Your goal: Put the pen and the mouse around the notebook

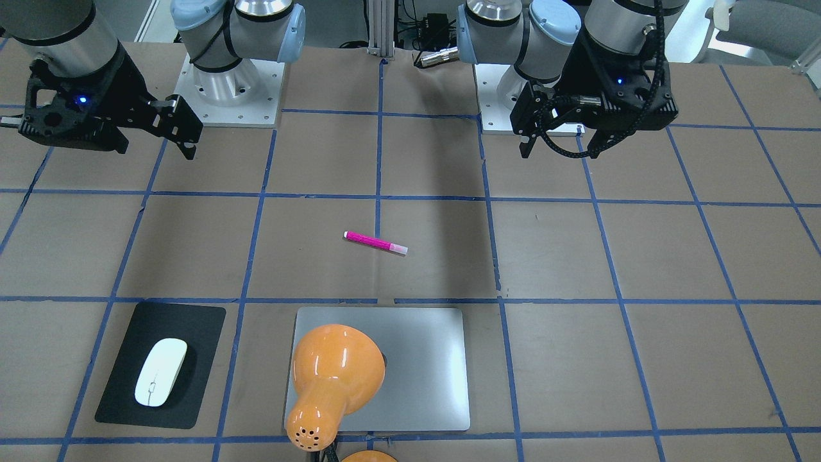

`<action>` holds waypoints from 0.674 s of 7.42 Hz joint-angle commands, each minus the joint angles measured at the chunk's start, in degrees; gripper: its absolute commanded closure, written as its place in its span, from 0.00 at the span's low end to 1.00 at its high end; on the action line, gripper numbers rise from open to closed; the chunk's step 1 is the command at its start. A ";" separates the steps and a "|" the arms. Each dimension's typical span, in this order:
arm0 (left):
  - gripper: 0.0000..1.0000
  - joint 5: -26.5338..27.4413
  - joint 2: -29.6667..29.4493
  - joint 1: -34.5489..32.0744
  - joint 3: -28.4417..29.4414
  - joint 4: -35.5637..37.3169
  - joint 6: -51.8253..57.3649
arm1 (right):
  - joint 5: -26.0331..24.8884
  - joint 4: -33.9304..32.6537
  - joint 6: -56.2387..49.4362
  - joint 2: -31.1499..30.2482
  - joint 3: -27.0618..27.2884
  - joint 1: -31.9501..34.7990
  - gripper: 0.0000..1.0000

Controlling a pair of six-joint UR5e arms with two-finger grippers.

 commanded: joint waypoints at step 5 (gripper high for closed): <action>0.00 0.28 -0.08 -0.28 -0.06 -0.08 -0.16 | -0.20 -0.32 1.96 -0.58 0.62 3.04 0.00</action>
